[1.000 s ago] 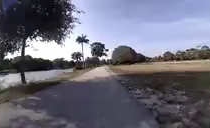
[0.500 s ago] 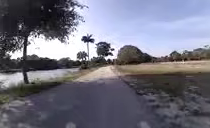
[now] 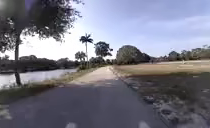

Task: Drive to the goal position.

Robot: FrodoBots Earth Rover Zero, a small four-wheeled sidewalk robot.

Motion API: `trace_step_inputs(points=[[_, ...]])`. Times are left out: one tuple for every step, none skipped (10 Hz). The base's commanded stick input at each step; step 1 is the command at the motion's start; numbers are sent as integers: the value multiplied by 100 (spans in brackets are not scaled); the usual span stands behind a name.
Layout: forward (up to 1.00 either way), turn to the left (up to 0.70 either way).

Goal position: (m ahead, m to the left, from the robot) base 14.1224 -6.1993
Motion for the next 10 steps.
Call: trace_step_inputs(points=[[100, 3], [100, 3], [100, 2], [100, 2], [100, 2], [100, 2], [100, 35], [100, 40], [100, 40], [100, 23]])
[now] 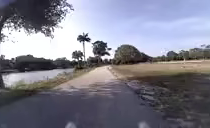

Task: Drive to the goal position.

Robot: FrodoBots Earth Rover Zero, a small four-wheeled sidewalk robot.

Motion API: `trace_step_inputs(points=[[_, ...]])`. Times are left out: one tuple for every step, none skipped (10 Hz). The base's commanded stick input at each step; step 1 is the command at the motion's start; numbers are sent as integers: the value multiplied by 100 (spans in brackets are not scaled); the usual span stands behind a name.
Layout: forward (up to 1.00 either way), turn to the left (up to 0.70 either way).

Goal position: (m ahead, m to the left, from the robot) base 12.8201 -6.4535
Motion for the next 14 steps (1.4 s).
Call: trace_step_inputs(points=[[100, 2], [100, 2], [100, 2], [100, 2], [100, 2], [100, 2], [100, 2], [100, 2], [100, 2], [100, 2], [100, 2], [100, 2], [100, 2], [100, 2]])
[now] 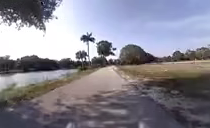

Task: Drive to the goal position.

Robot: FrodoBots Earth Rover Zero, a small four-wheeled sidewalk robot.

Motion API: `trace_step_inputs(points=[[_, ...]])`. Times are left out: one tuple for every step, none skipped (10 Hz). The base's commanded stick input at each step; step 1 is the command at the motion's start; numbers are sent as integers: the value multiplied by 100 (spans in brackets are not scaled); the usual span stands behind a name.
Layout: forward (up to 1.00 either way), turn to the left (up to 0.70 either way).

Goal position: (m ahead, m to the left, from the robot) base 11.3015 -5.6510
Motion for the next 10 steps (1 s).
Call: trace_step_inputs(points=[[100, 2], [100, 2], [100, 2], [100, 2], [100, 2], [100, 2], [100, 2], [100, 0], [100, 0], [100, 0]])
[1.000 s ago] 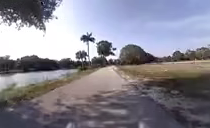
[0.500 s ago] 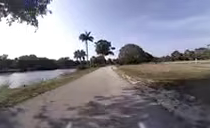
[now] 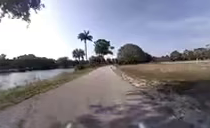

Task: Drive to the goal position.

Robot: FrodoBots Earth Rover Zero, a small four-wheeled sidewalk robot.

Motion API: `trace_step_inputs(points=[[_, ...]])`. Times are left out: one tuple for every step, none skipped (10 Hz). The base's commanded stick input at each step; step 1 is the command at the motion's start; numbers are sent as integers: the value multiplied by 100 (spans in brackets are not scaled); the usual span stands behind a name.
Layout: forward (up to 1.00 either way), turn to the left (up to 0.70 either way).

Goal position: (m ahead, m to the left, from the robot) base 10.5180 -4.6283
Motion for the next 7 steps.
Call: trace_step_inputs(points=[[100, 0], [100, 0], [100, 0], [100, 0], [100, 0], [100, 0], [100, 0]])
